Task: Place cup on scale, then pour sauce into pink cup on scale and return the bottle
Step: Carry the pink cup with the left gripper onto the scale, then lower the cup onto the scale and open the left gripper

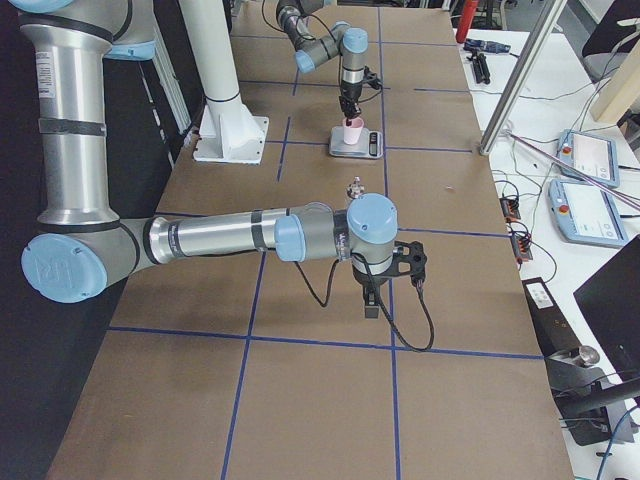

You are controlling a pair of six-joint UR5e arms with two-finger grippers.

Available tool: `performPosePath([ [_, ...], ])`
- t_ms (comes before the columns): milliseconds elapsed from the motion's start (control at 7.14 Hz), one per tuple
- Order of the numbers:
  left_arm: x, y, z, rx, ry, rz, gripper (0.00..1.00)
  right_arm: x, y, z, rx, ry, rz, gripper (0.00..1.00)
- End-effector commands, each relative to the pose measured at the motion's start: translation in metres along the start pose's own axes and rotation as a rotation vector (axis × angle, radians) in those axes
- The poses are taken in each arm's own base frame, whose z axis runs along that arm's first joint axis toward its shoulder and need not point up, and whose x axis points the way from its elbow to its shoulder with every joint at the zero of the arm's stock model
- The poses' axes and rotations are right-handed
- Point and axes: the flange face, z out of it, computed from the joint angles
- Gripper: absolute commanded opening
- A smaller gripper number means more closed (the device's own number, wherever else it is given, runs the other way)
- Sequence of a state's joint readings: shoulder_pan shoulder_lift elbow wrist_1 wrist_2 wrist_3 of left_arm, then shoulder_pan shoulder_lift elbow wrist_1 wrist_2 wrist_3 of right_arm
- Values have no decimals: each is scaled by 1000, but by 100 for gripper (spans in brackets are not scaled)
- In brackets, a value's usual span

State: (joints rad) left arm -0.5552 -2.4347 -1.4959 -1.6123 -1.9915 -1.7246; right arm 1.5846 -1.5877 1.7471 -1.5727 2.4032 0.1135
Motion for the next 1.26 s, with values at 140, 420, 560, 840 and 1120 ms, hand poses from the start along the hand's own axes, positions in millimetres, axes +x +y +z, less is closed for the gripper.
performPosePath([
  [140,0,1,-4,0,5,3,0,-1,-1,0,0,-1,0,100],
  [420,-1,1,-3,2,3,-9,10,-1,-1,-1,1,-1,-1,100],
  [560,-2,-1,-2,3,0,-12,10,-1,-1,-1,1,-1,-1,100],
  [840,-22,-1,-6,2,11,3,67,-2,-1,-1,2,-1,-3,100],
  [1120,-27,2,-17,11,34,14,100,-4,-1,-3,4,-7,-5,100],
])
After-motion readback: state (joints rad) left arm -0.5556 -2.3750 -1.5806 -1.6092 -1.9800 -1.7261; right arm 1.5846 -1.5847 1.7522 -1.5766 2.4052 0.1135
